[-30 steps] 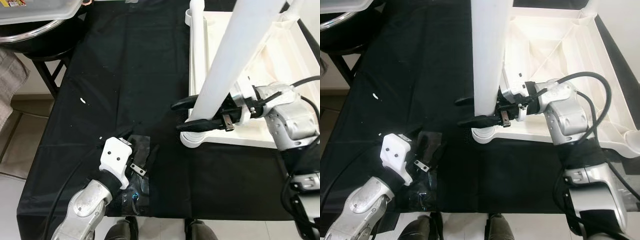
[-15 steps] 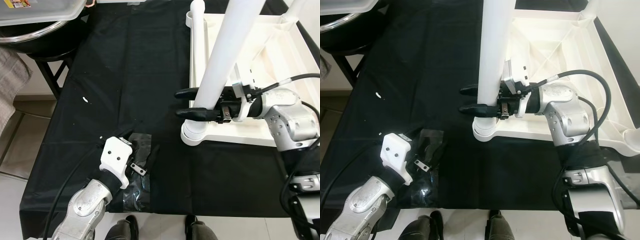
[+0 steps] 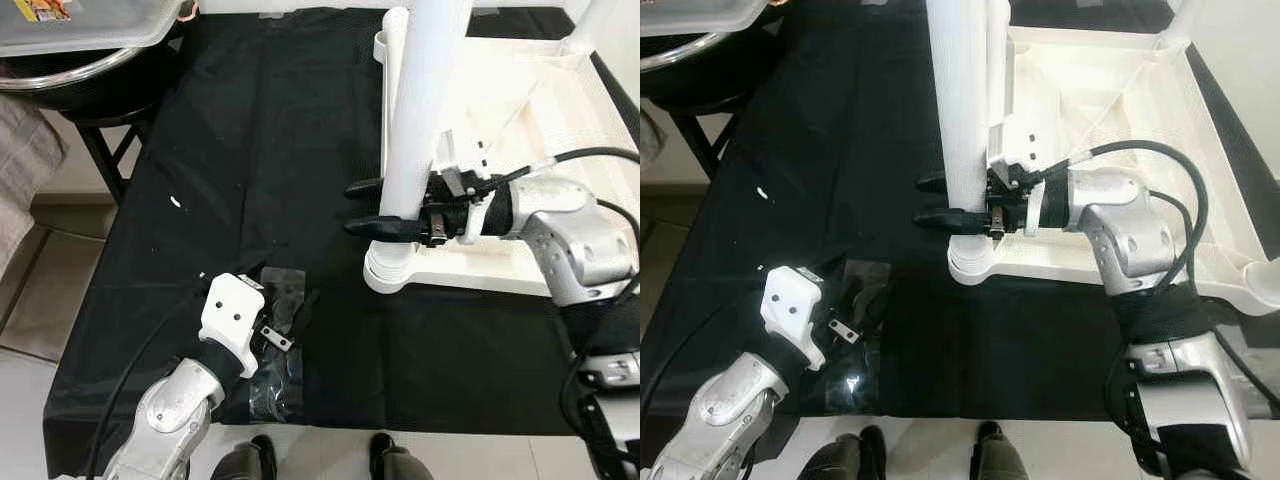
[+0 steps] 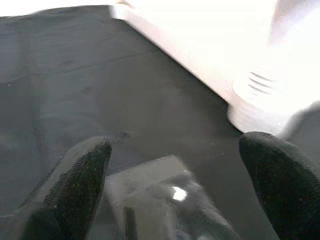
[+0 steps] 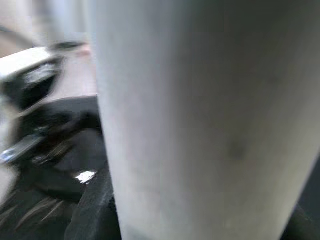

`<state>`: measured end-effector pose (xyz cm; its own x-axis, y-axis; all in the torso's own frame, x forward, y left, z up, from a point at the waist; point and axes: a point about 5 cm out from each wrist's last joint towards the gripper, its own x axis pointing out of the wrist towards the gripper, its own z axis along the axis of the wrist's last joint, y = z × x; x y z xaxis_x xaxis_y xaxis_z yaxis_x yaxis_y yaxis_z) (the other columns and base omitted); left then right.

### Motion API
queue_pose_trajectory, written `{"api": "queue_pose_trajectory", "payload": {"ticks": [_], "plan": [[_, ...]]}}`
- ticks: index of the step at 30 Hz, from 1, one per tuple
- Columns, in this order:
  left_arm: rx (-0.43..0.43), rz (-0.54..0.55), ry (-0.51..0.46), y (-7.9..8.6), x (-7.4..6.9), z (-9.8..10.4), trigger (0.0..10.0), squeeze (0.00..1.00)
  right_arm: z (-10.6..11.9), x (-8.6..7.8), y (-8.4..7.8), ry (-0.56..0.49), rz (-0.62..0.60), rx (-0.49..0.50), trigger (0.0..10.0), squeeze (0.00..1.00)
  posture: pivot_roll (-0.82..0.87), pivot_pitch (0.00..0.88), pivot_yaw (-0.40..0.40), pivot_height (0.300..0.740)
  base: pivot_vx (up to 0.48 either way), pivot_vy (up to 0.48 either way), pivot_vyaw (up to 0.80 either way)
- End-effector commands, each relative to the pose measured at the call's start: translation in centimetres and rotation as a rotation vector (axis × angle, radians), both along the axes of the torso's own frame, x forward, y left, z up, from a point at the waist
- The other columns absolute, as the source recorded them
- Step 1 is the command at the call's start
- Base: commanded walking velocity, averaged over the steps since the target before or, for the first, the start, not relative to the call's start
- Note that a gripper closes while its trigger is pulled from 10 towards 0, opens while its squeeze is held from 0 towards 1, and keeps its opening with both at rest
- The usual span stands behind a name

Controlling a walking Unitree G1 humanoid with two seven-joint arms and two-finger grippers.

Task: Building children table

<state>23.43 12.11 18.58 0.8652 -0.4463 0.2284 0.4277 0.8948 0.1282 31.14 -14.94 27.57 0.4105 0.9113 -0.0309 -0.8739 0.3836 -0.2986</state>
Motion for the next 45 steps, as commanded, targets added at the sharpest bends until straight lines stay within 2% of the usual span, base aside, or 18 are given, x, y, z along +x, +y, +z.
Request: {"api": "queue_pose_trajectory", "payload": {"ticks": [1, 2, 4, 5, 7, 8, 9, 11, 16, 17, 19, 23, 25, 30, 35, 36, 41, 45], "plan": [[-0.028, 0.056, 0.007, 1.3, 0.4, 0.3, 10.0, 0.00, -5.1, 0.1, -0.3, 0.178, -0.215, -0.067, 10.0, 0.00, 0.03, 0.343, 0.013, 0.740, 0.000, 0.000, 0.00], [-0.025, 0.076, -0.008, 1.9, 0.7, 0.7, 10.0, 0.00, -5.4, -0.5, 0.1, 0.155, -0.270, -0.048, 10.0, 0.00, 0.03, 0.343, 0.013, 0.740, 0.000, 0.000, 0.00], [-0.037, 0.143, -0.035, 3.8, 1.4, 1.7, 10.0, 0.00, -6.1, -1.6, 1.1, 0.158, -0.438, 0.083, 10.0, 0.00, 0.03, 0.339, 0.010, 0.740, 0.000, 0.000, 0.00], [-0.037, 0.143, -0.035, 3.8, 1.4, 1.7, 10.0, 0.00, -6.1, -1.6, 1.1, 0.158, -0.438, 0.083, 10.0, 0.00, 0.03, 0.339, 0.010, 0.740, 0.000, 0.000, 0.00], [-0.050, 0.241, -0.092, 7.1, 2.4, 3.9, 10.0, 0.00, -7.4, -3.5, 2.5, 0.183, -0.646, 0.175, 10.0, 0.00, 0.03, 0.332, 0.015, 0.740, 0.000, 0.000, 0.00], [-0.052, 0.272, -0.123, 8.3, 2.7, 5.0, 10.0, 0.00, -7.6, -4.0, 3.1, 0.162, -0.705, 0.175, 10.0, 0.00, 0.02, 0.325, 0.024, 0.740, 0.000, 0.000, 0.00], [-0.067, 0.289, -0.150, 9.3, 3.2, 6.2, 10.0, 0.00, -7.5, -4.2, 3.7, 0.147, -0.758, 0.200, 10.0, 0.00, 0.02, 0.315, 0.027, 0.740, 0.000, 0.000, 0.00], [-0.078, 0.293, -0.164, 9.8, 3.4, 6.9, 10.0, 0.00, -7.3, -4.1, 4.0, 0.138, -0.780, 0.212, 10.0, 0.00, 0.02, 0.312, 0.027, 0.740, 0.000, 0.000, 0.00], [-0.108, 0.152, -0.212, 8.9, 4.3, 9.5, 10.0, 0.00, -7.4, -3.6, 5.1, 0.156, -0.806, 0.234, 10.0, 0.00, 0.02, 0.285, 0.028, 0.740, 0.000, 0.000, 0.00], [-0.108, 0.152, -0.212, 8.9, 4.3, 9.5, 10.0, 0.00, -7.4, -3.6, 5.1, 0.156, -0.806, 0.234, 10.0, 0.00, 0.02, 0.285, 0.028, 0.740, 0.000, 0.000, 0.00], [-0.140, 0.033, -0.208, 7.7, 4.3, 10.4, 10.0, 0.00, -7.2, -3.8, 5.6, 0.157, -0.821, 0.239, 10.0, 0.00, 0.01, 0.272, 0.026, 0.740, 0.000, 0.000, 0.00], [-0.159, -0.018, -0.208, 7.1, 4.2, 10.7, 10.0, 0.00, -7.2, -3.9, 5.8, 0.154, -0.827, 0.237, 10.0, 0.00, 0.00, 0.263, 0.024, 0.740, 0.000, 0.000, 0.00], [-0.174, -0.132, -0.196, 6.4, 4.0, 11.5, 10.0, 0.00, -7.3, -4.1, 6.1, 0.157, -0.855, 0.226, 10.0, 0.00, 0.00, 0.248, 0.024, 0.740, 0.000, 0.000, 0.00], [-0.163, -0.265, -0.187, 5.8, 3.7, 12.7, 10.0, 0.00, -7.1, -4.0, 7.2, 0.129, -0.770, 0.239, 10.0, 0.00, 0.00, 0.223, 0.023, 0.740, 0.000, 0.000, 0.00], [-0.128, -0.367, -0.184, 5.5, 3.7, 13.5, 10.0, 0.00, -5.1, -3.6, 8.3, 0.041, -0.625, 0.292, 10.0, 0.00, 0.00, 0.188, 0.022, 0.740, 0.000, 0.000, 0.00], [-0.114, -0.393, -0.191, 5.5, 3.7, 13.9, 10.0, 0.00, -3.7, -3.3, 8.4, 0.003, -0.571, 0.323, 10.0, 0.00, 0.00, 0.173, 0.021, 0.740, 0.000, 0.000, 0.00], [-0.098, -0.448, -0.207, 5.4, 3.7, 14.8, 10.0, 0.00, 0.8, -2.3, 7.8, -0.097, -0.448, 0.429, 10.0, 0.00, 0.00, 0.129, 0.010, 0.740, 0.000, 0.000, 0.00], [-0.099, -0.482, -0.204, 5.0, 3.7, 14.9, 10.0, 0.00, 2.8, -1.9, 7.6, -0.122, -0.405, 0.492, 10.0, 0.00, 0.00, 0.111, 0.008, 0.740, 0.000, 0.000, 0.00]]}}
